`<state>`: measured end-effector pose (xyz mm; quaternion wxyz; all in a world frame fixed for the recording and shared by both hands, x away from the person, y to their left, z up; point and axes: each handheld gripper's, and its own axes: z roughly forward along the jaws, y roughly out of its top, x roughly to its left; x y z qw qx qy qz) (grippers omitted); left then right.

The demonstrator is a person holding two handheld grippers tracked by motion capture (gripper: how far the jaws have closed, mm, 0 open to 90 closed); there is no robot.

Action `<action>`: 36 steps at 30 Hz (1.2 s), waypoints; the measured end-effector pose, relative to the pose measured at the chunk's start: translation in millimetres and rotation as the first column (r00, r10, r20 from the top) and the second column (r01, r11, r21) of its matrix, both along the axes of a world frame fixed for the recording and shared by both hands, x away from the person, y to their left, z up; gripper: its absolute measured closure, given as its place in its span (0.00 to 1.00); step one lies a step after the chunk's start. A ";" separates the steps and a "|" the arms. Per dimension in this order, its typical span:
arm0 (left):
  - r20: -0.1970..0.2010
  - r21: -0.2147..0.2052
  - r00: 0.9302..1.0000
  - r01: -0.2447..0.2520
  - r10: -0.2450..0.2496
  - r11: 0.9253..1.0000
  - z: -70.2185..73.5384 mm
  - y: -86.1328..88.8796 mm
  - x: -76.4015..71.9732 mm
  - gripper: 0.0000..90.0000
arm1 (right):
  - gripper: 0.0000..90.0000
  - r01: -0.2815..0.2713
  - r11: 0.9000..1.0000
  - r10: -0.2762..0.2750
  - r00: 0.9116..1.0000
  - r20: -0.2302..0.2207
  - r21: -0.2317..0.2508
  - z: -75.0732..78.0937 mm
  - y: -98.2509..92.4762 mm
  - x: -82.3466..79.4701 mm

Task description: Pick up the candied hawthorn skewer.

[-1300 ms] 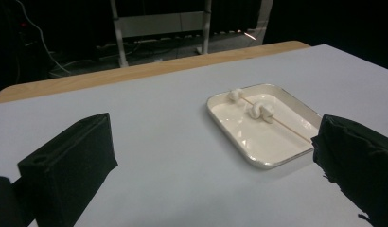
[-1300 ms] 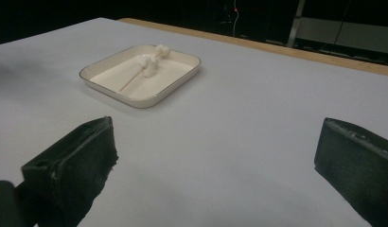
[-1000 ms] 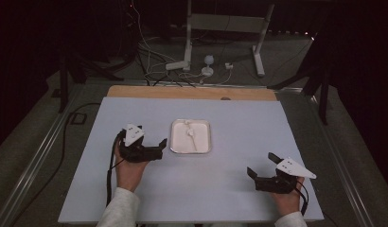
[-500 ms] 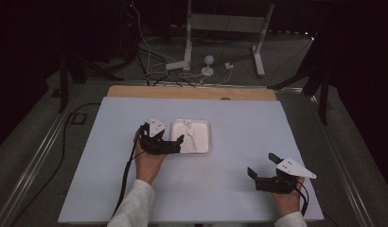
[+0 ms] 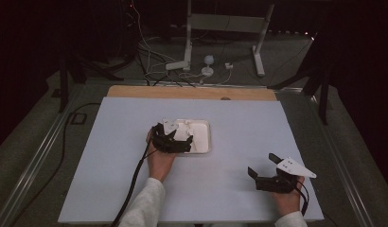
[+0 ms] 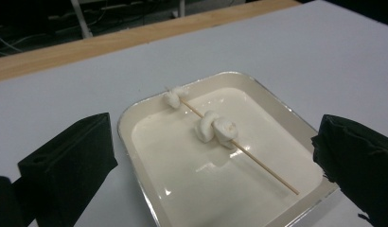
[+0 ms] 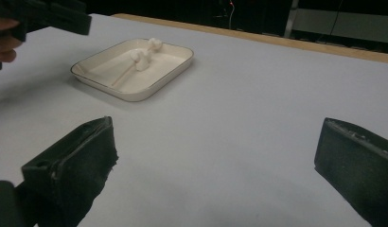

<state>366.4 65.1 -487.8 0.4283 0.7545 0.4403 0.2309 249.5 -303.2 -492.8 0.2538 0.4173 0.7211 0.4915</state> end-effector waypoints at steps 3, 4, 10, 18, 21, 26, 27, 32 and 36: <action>-0.017 0.000 1.000 -0.009 0.009 1.000 -4.8 -4.0 2.5 0.01 | 0.00 0.002 1.000 -0.002 1.000 -0.002 -0.001 -0.1 -0.3 0.1; -0.024 -0.003 1.000 -0.007 0.007 1.000 -6.9 -5.9 3.3 0.01 | 0.00 0.002 1.000 -0.002 1.000 -0.002 -0.001 -0.2 -0.5 0.2; -0.066 0.022 0.998 -0.007 0.009 1.000 -17.6 -19.7 6.1 0.01 | 0.00 0.004 1.000 -0.004 1.000 -0.005 0.001 -0.6 -1.0 0.7; -0.148 0.062 0.989 0.003 0.006 0.998 -31.9 -38.9 9.0 0.09 | 0.00 0.004 1.000 -0.004 1.000 -0.010 0.007 -0.9 -2.2 1.2; -0.157 0.099 0.987 0.006 0.010 0.995 -35.7 -43.1 7.7 0.15 | 0.00 0.017 0.999 -0.016 0.999 -0.030 0.031 -2.0 -5.3 2.6; -0.176 0.154 0.984 0.012 0.015 0.988 -36.8 -41.1 5.7 0.27 | 0.00 0.035 0.995 -0.031 0.999 -0.040 0.093 -2.1 -13.8 4.1; -0.185 0.149 0.983 0.018 0.010 0.989 -36.0 -39.0 5.7 0.34 | 0.00 0.037 0.994 -0.033 0.999 -0.042 0.101 -2.1 -14.6 4.2; -0.223 0.153 0.975 0.032 0.003 0.988 -29.3 -27.6 6.2 0.61 | 0.00 0.043 0.992 -0.037 0.998 -0.047 0.121 -2.4 -17.7 4.7; -0.263 0.151 0.965 0.033 0.008 0.988 -25.2 -17.9 8.5 0.80 | 0.00 0.037 0.992 -0.031 0.998 -0.050 0.120 -2.4 -16.1 4.5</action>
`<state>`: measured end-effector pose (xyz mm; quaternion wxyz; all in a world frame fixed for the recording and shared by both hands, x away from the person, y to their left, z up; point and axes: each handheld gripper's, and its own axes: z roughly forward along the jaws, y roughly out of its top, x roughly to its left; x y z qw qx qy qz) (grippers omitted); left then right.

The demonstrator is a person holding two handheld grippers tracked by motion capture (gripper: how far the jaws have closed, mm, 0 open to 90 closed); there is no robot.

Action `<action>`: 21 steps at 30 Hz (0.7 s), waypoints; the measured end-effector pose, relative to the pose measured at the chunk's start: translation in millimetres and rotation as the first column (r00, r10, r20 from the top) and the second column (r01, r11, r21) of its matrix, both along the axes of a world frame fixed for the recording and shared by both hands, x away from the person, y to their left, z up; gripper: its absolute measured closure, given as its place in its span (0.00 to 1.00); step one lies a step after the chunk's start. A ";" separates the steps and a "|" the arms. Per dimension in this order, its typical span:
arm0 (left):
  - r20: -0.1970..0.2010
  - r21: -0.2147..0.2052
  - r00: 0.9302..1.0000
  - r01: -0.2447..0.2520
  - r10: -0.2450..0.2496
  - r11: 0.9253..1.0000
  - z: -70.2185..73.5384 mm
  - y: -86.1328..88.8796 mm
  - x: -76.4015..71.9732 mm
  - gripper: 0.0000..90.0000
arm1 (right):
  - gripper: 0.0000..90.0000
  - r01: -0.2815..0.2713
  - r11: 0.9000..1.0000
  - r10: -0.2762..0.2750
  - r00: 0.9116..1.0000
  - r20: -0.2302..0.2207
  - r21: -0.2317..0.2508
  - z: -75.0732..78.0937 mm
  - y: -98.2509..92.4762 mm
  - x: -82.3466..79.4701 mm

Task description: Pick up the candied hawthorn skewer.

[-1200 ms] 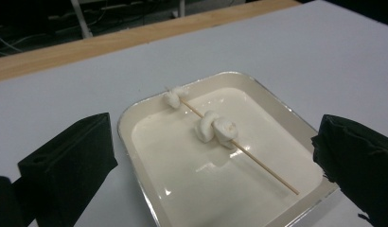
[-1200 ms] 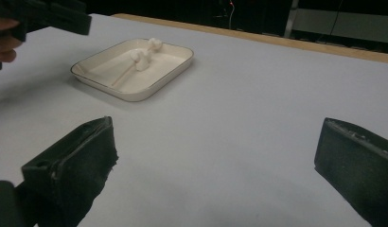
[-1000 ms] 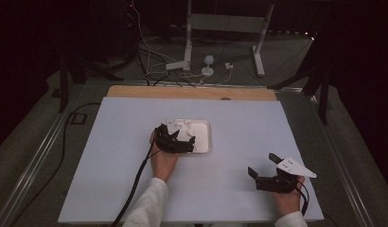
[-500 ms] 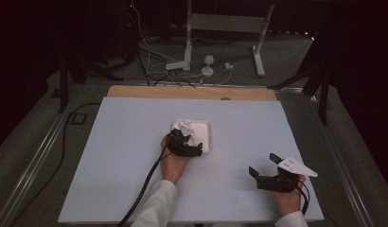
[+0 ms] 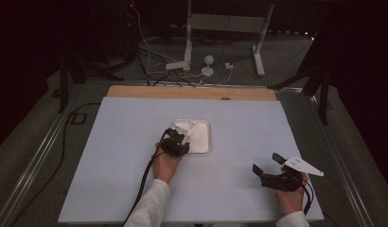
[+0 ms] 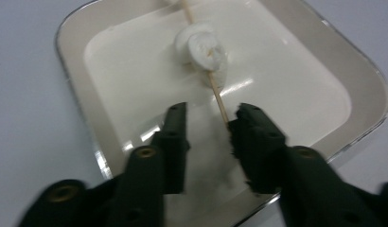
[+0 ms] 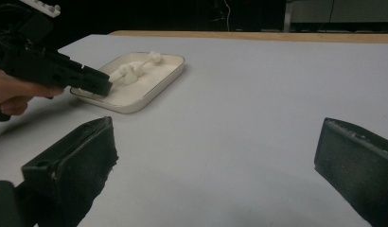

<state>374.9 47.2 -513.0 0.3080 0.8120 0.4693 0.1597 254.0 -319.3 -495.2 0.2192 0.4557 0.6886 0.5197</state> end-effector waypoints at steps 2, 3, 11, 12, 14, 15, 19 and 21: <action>-0.022 -0.008 1.000 -0.002 0.002 1.000 1.4 4.4 1.4 0.89 | 0.00 -0.004 1.000 0.004 1.000 0.001 0.001 0.0 0.4 -0.2; -0.031 -0.011 1.000 -0.004 0.004 1.000 1.8 5.9 1.7 0.89 | 0.00 -0.004 1.000 0.004 1.000 0.001 0.001 0.0 0.4 -0.2; -0.092 -0.050 0.996 -0.004 -0.001 0.999 3.8 15.9 6.2 1.00 | 0.00 -0.007 1.000 0.007 1.000 -0.004 0.012 -0.4 -0.7 0.5; -0.095 -0.053 0.995 -0.006 0.001 0.999 3.9 16.2 6.2 1.00 | 0.00 -0.006 1.000 0.006 1.000 -0.006 0.013 -0.4 -1.0 0.5; -0.097 -0.052 0.995 -0.001 -0.004 0.999 4.7 17.4 5.8 1.00 | 0.00 -0.007 1.000 0.007 1.000 -0.006 0.016 -0.4 -1.5 0.4; -0.097 -0.056 0.995 0.002 -0.008 0.998 5.3 17.6 5.2 1.00 | 0.00 -0.006 1.000 0.006 1.000 -0.007 0.017 -0.3 -1.6 0.4; -0.089 -0.073 0.996 0.018 -0.024 0.997 9.1 18.7 2.2 1.00 | 0.00 -0.005 1.000 0.005 1.000 -0.007 0.018 -0.4 -1.9 0.4; -0.078 -0.079 0.996 0.029 -0.035 0.996 12.0 19.5 -0.3 1.00 | 0.00 -0.005 1.000 0.005 1.000 -0.006 0.018 -0.3 -2.0 0.5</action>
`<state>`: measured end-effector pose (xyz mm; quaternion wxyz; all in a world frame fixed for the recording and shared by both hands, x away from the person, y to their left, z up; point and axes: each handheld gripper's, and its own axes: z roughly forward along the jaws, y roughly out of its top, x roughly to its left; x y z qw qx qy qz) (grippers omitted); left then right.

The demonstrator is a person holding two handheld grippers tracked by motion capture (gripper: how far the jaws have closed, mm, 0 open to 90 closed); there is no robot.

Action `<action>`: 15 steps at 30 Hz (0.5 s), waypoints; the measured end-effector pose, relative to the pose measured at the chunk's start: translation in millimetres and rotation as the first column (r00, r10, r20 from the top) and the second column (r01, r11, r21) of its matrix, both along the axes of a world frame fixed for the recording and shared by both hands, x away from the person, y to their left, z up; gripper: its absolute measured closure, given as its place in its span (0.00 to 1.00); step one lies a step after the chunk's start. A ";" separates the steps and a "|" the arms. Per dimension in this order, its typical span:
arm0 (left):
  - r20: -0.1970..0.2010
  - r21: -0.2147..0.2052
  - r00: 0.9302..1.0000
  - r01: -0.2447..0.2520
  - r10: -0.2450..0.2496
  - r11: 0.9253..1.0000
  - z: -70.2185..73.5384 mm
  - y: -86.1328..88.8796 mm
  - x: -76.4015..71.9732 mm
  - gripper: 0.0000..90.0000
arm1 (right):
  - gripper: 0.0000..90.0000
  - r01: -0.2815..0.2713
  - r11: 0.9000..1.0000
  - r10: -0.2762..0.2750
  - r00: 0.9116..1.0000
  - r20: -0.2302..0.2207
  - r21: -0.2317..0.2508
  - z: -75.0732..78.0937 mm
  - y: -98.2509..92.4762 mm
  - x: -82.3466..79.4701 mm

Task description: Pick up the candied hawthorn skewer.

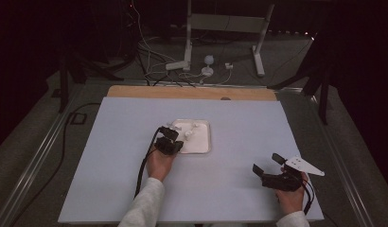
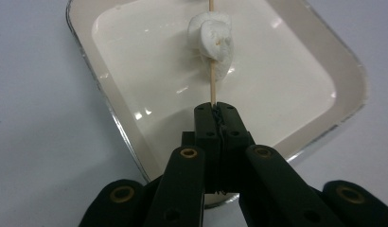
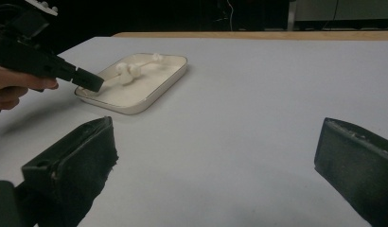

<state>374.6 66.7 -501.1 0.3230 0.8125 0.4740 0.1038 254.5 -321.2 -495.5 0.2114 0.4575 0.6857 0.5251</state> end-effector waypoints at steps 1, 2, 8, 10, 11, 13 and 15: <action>0.007 -0.005 1.000 0.000 0.000 1.000 1.5 0.6 -1.4 1.00 | 0.00 0.000 1.000 0.000 1.000 0.000 -0.001 0.0 0.0 0.0; 0.012 -0.014 1.000 0.001 -0.001 1.000 2.6 1.3 -2.7 1.00 | 0.00 0.000 1.000 0.000 1.000 0.000 -0.001 0.0 0.0 -0.1; 0.057 -0.054 0.998 0.000 0.003 0.999 8.6 9.9 -10.1 1.00 | 0.00 0.001 1.000 -0.001 1.000 -0.001 -0.002 0.0 0.0 -0.2; 0.075 -0.058 0.997 0.003 0.002 0.998 10.3 14.0 -13.5 1.00 | 0.00 0.001 1.000 -0.001 1.000 -0.004 -0.004 -0.3 0.3 0.0; 0.081 -0.062 0.997 0.000 0.005 0.998 10.8 15.3 -14.8 1.00 | 0.00 0.001 1.000 -0.001 1.000 -0.005 -0.005 -0.5 0.5 0.1; 0.093 -0.069 0.996 -0.003 0.009 0.998 13.0 19.8 -18.3 1.00 | 0.00 0.000 1.000 0.000 1.000 -0.004 -0.007 -0.6 0.9 0.3; 0.106 -0.073 0.994 -0.005 0.013 0.997 15.0 23.0 -21.6 1.00 | 0.00 0.000 1.000 0.000 1.000 -0.004 -0.009 -0.6 1.1 0.3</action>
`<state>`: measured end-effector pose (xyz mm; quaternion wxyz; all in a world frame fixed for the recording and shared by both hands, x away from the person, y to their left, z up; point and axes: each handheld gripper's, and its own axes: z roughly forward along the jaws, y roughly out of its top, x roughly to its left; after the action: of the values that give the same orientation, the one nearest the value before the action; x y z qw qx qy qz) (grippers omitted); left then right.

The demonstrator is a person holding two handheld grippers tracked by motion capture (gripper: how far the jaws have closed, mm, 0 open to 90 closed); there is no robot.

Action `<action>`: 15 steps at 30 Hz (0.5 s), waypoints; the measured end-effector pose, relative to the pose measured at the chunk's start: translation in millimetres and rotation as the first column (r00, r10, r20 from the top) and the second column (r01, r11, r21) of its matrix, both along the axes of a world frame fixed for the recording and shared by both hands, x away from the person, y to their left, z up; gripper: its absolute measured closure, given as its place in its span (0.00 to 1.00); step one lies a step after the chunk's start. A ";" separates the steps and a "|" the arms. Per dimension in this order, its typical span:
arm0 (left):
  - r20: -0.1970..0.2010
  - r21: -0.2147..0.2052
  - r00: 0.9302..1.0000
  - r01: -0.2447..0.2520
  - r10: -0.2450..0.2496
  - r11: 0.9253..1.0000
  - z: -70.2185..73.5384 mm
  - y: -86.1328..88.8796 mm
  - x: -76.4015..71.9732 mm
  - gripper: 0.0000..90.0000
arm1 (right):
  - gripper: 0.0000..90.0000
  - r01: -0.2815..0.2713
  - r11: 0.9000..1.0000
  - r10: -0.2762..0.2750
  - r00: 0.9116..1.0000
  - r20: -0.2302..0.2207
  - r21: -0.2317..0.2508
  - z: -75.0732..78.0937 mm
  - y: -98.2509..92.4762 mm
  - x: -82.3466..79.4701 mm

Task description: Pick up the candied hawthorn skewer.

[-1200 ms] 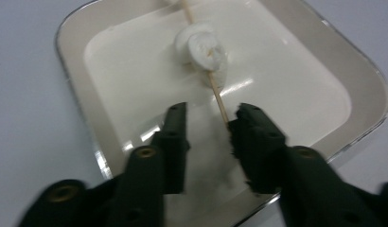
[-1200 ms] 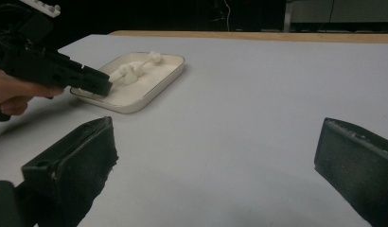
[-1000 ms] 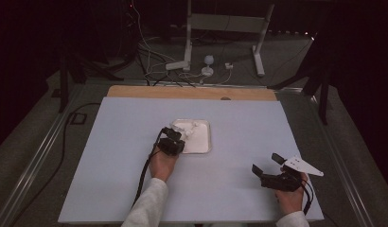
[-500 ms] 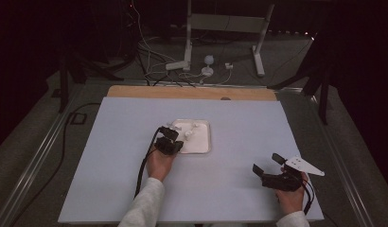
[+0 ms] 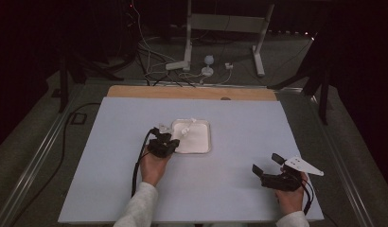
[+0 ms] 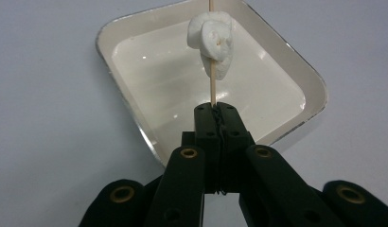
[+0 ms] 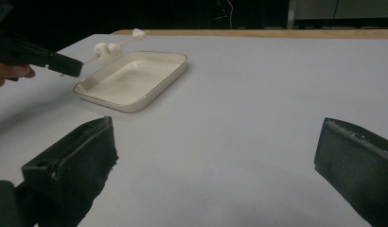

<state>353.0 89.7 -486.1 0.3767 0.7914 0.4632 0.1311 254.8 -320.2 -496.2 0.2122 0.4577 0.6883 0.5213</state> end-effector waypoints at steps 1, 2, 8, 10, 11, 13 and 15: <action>0.011 0.004 1.000 0.002 -0.003 1.000 1.3 2.4 -2.3 1.00 | 0.00 0.000 1.000 0.000 1.000 0.000 0.000 0.0 -0.1 0.0; 0.016 0.001 1.000 0.000 0.000 1.000 1.8 3.5 -4.0 1.00 | 0.00 0.001 1.000 -0.001 1.000 0.000 0.000 0.2 -0.3 -0.2; 0.056 -0.018 0.998 -0.008 0.009 1.000 4.0 19.6 -18.3 1.00 | 0.00 0.000 1.000 0.000 1.000 0.005 0.002 1.8 0.9 -2.3; 0.071 -0.028 0.997 -0.012 0.014 1.000 4.8 25.1 -22.8 1.00 | 0.00 -0.002 1.000 0.002 1.000 0.009 -0.008 2.3 2.8 -2.2; 0.079 -0.029 0.997 -0.011 0.013 1.000 5.2 27.3 -24.6 1.00 | 0.00 -0.004 1.000 0.004 1.000 0.011 -0.013 2.6 3.8 -2.1; 0.092 -0.031 0.996 -0.011 0.014 0.999 6.2 31.5 -27.9 1.00 | 0.00 -0.009 1.000 0.009 1.000 0.015 -0.019 3.6 5.5 -2.2; 0.097 -0.040 0.995 -0.008 0.011 0.999 7.7 35.7 -31.2 1.00 | 0.00 -0.010 1.000 0.011 1.000 0.022 -0.025 5.8 7.9 -2.9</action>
<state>321.8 125.5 -478.4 0.4139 0.7742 0.4506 0.1621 252.0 -312.3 -490.4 0.2228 0.4456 0.6947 0.5188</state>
